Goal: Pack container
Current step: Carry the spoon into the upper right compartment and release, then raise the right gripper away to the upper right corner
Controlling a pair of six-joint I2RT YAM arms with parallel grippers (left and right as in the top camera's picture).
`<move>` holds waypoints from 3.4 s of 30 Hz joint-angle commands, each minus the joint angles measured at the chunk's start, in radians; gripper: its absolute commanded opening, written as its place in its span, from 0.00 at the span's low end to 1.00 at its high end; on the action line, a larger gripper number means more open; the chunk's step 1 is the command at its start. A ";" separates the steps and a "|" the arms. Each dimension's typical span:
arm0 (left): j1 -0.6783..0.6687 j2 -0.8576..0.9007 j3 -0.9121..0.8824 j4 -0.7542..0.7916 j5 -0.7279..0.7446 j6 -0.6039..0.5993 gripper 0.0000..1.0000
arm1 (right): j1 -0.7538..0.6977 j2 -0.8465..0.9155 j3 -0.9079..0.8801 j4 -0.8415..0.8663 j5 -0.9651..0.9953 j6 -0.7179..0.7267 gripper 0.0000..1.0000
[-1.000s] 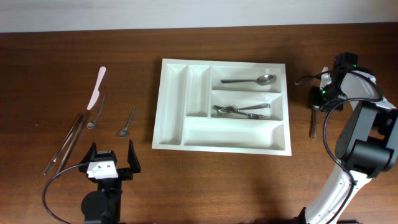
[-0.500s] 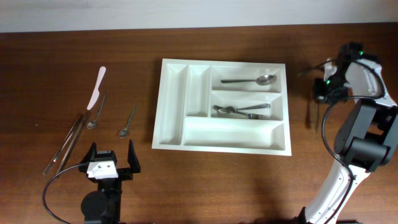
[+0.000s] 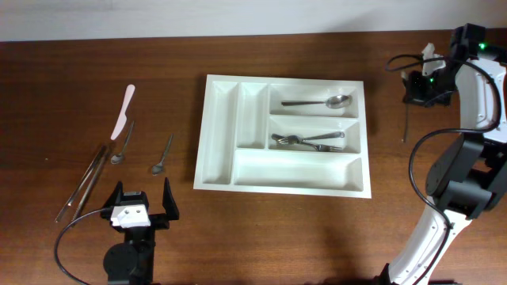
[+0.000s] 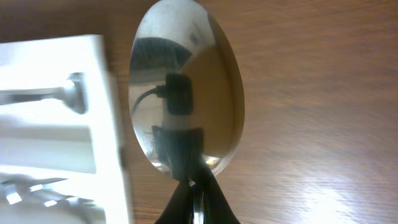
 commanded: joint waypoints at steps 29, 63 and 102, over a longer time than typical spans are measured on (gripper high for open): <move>-0.004 -0.009 -0.005 0.000 0.011 -0.003 0.99 | 0.415 -0.011 0.051 0.196 0.201 1.181 0.04; -0.004 -0.009 -0.005 0.000 0.011 -0.003 0.99 | 0.504 0.056 -0.001 0.030 0.398 1.806 0.04; -0.004 -0.009 -0.005 0.000 0.011 -0.003 0.99 | 0.071 -0.056 0.231 -0.217 0.436 0.428 0.99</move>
